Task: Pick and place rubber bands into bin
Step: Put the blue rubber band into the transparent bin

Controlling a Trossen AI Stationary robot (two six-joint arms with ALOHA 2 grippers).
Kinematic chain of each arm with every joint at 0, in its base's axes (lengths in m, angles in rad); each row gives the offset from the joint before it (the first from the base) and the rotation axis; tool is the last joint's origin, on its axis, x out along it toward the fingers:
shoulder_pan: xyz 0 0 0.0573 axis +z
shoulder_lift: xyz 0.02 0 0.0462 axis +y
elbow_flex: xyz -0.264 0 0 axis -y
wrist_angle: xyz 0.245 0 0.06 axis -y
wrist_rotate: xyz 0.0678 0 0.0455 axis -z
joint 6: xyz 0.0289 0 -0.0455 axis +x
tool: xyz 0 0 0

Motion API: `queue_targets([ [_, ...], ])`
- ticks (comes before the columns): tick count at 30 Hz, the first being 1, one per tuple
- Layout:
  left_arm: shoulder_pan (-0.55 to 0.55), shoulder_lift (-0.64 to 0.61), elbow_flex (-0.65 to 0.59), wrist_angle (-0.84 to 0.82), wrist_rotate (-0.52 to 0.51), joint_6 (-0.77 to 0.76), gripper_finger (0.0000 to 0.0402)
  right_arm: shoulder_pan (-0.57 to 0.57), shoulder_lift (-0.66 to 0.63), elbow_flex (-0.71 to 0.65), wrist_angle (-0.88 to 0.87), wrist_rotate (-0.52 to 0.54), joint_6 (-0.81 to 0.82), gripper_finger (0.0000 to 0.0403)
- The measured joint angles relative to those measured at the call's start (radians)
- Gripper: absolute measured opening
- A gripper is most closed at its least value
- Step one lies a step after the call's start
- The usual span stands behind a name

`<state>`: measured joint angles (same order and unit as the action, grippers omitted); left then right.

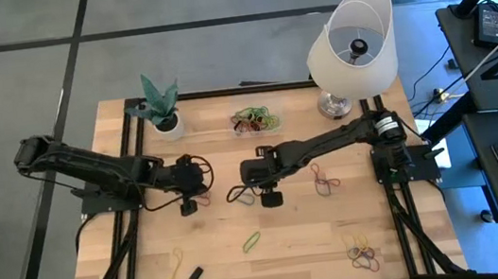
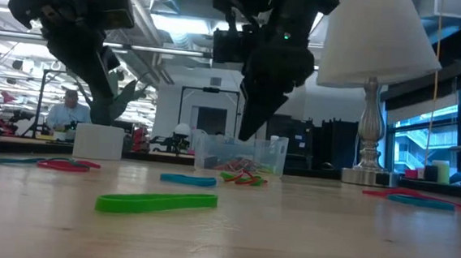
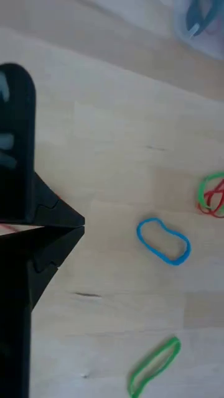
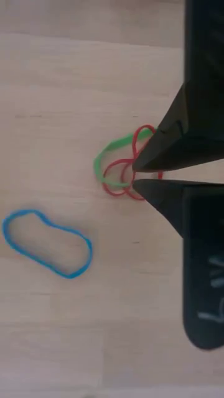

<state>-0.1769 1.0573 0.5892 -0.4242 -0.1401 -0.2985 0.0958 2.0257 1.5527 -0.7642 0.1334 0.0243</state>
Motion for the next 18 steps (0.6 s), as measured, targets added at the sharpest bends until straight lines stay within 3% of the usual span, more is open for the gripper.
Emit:
queue_targets([
  [10,0.042,-0.003,0.000,0.001,0.003,0.104,0.0002,-0.041,0.012,-0.003,-0.023,-0.001,0.051,0.0043],
  [18,0.058,-0.003,0.000,0.001,0.010,0.152,0.0003,-0.045,0.012,-0.003,0.114,-0.081,0.126,0.0120],
])
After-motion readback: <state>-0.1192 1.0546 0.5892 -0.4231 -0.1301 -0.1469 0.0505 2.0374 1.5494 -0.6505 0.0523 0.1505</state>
